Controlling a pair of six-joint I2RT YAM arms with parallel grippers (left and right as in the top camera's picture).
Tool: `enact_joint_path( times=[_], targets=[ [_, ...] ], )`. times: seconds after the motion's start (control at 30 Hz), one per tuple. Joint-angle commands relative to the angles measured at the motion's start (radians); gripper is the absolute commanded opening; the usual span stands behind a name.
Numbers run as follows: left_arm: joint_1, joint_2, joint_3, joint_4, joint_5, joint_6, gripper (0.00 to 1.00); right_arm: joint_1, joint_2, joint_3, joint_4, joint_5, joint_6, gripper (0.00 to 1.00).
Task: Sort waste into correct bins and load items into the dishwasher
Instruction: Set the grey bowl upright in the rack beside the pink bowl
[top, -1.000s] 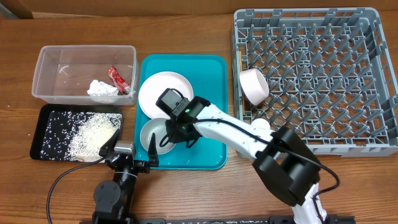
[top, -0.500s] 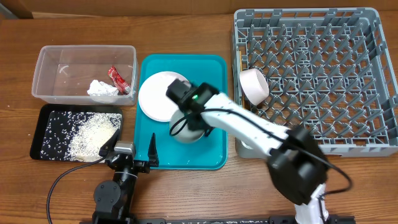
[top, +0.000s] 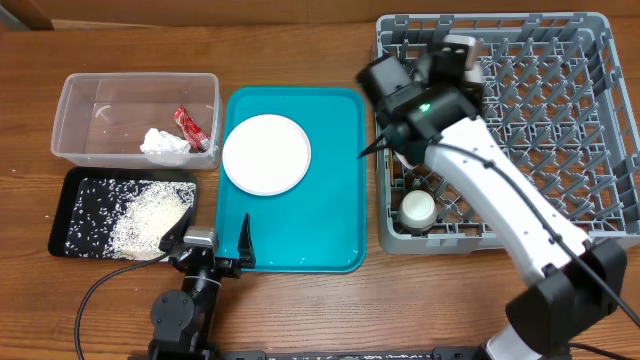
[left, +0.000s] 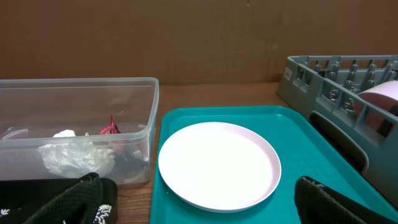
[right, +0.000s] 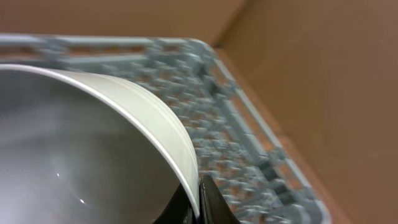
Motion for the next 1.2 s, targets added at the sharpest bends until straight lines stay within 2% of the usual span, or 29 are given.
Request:
enact_joint_path(
  times=[0.0, 0.17, 0.4, 0.73, 0.97, 1.17],
  targets=[
    [0.005, -0.003, -0.005, 0.0, -0.014, 0.019, 1.0, -0.075, 0.039, -0.068, 0.0, 0.09, 0.008, 0.04],
    [0.005, -0.003, -0.005, 0.0, -0.014, 0.019, 1.0, -0.122, 0.086, -0.134, 0.042, 0.098, -0.019, 0.04],
    [0.005, -0.003, -0.005, 0.0, -0.014, 0.019, 1.0, -0.117, 0.151, -0.142, 0.05, 0.037, -0.042, 0.04],
    [0.005, -0.003, -0.005, 0.0, -0.013, 0.019, 1.0, -0.083, 0.19, -0.153, -0.031, -0.015, -0.035, 0.04],
    [0.005, -0.003, -0.005, 0.0, -0.014, 0.019, 1.0, -0.049, 0.19, -0.153, -0.15, -0.018, 0.123, 0.04],
    [0.005, -0.003, -0.005, 0.0, -0.014, 0.019, 1.0, -0.013, 0.19, -0.153, -0.19, -0.037, 0.128, 0.04]
  ],
)
